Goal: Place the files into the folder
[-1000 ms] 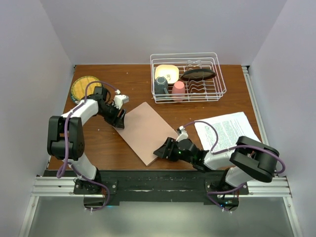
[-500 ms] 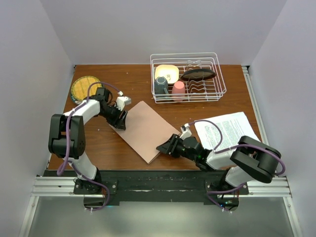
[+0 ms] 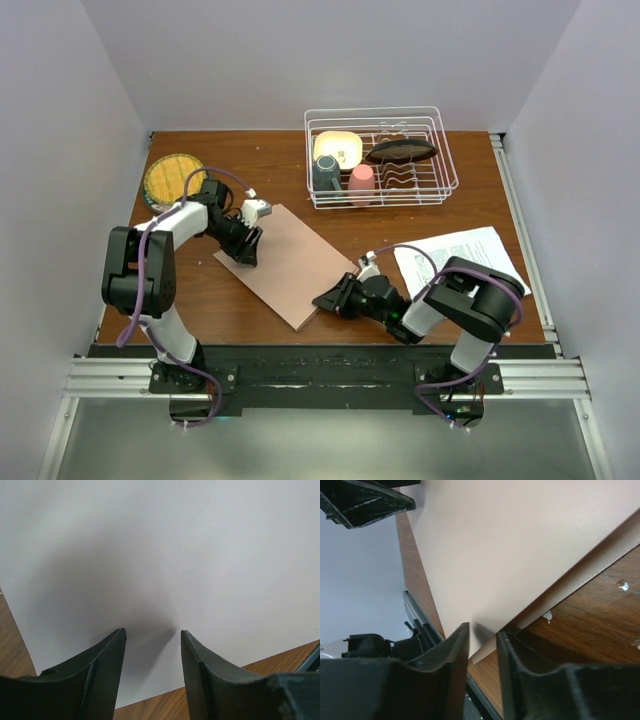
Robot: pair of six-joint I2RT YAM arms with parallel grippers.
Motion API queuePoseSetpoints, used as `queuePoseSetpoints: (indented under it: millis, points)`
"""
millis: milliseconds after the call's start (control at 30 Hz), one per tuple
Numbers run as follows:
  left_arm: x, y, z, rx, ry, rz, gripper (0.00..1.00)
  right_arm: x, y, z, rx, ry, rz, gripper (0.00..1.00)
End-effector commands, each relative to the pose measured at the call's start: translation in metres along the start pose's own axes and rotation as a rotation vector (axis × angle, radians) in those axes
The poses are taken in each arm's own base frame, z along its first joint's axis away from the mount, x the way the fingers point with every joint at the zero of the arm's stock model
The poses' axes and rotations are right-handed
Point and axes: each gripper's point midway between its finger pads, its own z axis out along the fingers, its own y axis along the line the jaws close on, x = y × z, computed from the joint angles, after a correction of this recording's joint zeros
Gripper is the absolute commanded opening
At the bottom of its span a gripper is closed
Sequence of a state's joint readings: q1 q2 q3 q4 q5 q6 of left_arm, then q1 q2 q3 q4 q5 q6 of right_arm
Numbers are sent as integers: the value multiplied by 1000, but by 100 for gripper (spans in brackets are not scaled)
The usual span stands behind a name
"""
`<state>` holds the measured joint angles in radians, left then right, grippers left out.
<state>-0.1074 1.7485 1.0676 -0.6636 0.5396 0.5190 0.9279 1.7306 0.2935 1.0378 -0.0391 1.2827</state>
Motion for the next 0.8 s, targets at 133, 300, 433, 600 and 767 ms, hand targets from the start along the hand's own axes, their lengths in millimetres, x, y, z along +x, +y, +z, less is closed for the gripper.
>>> queuePoseSetpoints:
  millis: [133,300,433,600,767]
  points:
    - [15,-8,7,28,62,16,52,-15,25,4,-91,-58,12,15]
    - [2,-13,-7,4,32,29,57,-18,33,7,-106,-65,-19,0]
    - [-50,-18,-69,-86,-112,-36,85,-24,39,-1,-44,-92,-165,0]
    - [-116,-36,-188,-239,-307,-53,100,-43,67,-43,96,-256,-410,0]
    - [-128,-65,-245,-303,-412,-90,100,-42,85,-81,146,-316,-585,0]
